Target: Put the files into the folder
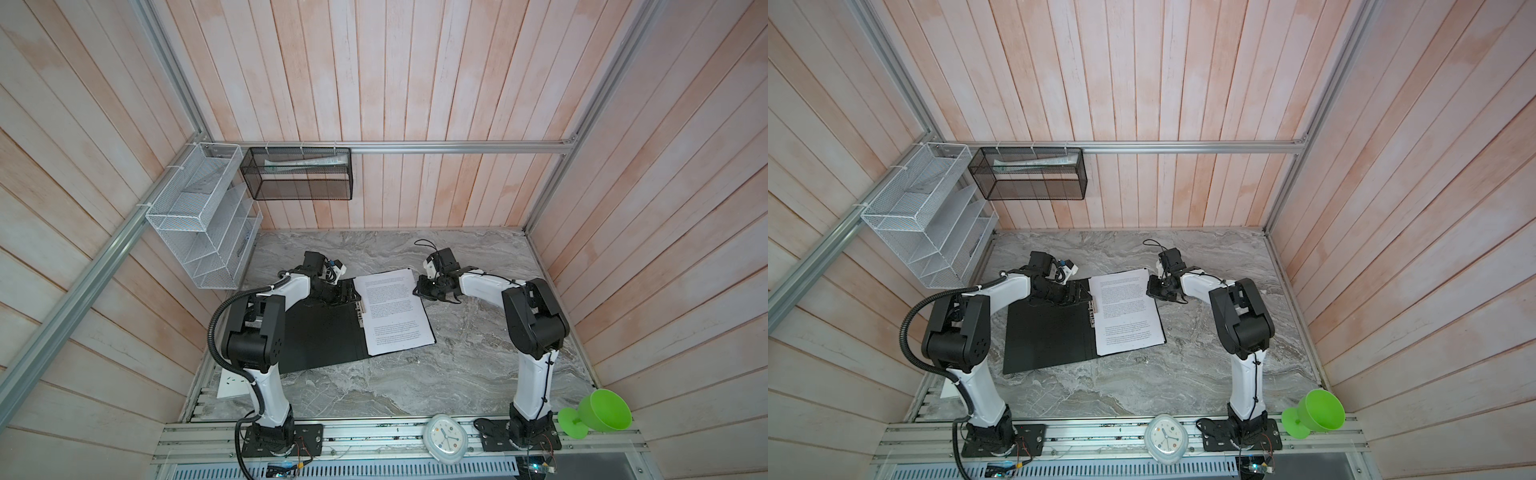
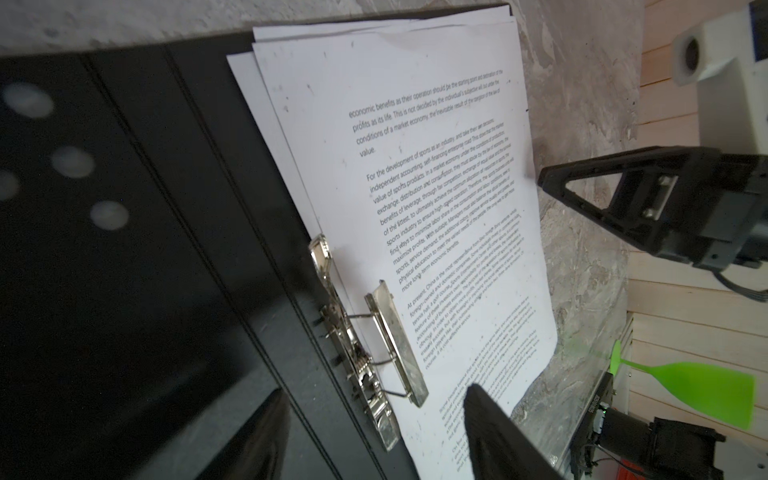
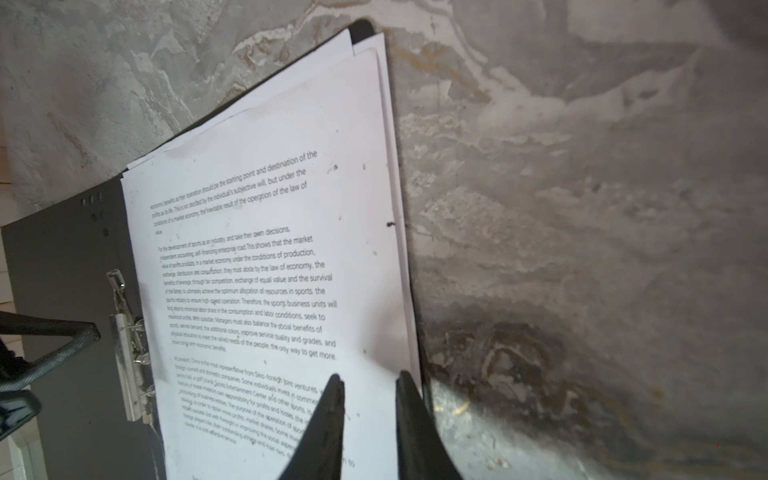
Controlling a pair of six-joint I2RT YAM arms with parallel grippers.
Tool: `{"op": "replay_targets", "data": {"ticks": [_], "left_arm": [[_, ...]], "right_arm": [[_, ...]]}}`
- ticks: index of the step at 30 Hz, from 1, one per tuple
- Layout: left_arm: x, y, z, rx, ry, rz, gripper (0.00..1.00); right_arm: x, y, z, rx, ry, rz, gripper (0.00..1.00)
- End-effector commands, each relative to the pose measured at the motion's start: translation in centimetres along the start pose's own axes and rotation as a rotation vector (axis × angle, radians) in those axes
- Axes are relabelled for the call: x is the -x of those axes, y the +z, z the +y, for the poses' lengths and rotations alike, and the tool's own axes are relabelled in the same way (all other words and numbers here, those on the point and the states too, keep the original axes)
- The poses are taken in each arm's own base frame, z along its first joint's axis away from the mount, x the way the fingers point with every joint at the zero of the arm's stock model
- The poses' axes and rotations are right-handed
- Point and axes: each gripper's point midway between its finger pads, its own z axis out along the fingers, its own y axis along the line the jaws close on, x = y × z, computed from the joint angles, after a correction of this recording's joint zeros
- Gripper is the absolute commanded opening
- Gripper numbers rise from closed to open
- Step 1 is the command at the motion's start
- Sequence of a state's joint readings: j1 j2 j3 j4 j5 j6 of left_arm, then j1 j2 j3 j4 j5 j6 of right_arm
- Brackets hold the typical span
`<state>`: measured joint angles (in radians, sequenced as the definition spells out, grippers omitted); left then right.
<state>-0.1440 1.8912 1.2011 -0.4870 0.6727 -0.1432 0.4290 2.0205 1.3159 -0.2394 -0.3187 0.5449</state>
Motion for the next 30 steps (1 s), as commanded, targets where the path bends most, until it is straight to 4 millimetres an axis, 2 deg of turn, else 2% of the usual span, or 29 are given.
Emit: {"op": "replay_targets", "data": {"ticks": [1, 7, 10, 15, 23, 30], "left_arm": [[0.2, 0.0, 0.0, -0.019, -0.003, 0.01, 0.69], [0.0, 0.3, 0.2, -0.022, -0.003, 0.016, 0.69], [-0.2, 0.6, 0.4, -0.023, -0.007, 0.024, 0.69], [-0.1, 0.7, 0.4, -0.025, 0.0, 0.026, 0.69], [0.2, 0.0, 0.2, -0.018, 0.022, 0.021, 0.69], [-0.7, 0.4, 0.3, -0.038, -0.003, 0.051, 0.69]], "right_arm": [[0.3, 0.5, -0.5, -0.016, -0.009, 0.007, 0.23], [-0.2, 1.0, -0.5, 0.005, 0.002, 0.032, 0.23], [-0.7, 1.0, 0.2, 0.05, 0.005, 0.047, 0.23], [-0.2, 0.2, 0.7, 0.058, -0.007, 0.029, 0.24], [4.5, -2.3, 1.1, 0.072, -0.017, -0.107, 0.26], [7.1, -0.6, 1.1, 0.121, -0.009, -0.113, 0.27]]}}
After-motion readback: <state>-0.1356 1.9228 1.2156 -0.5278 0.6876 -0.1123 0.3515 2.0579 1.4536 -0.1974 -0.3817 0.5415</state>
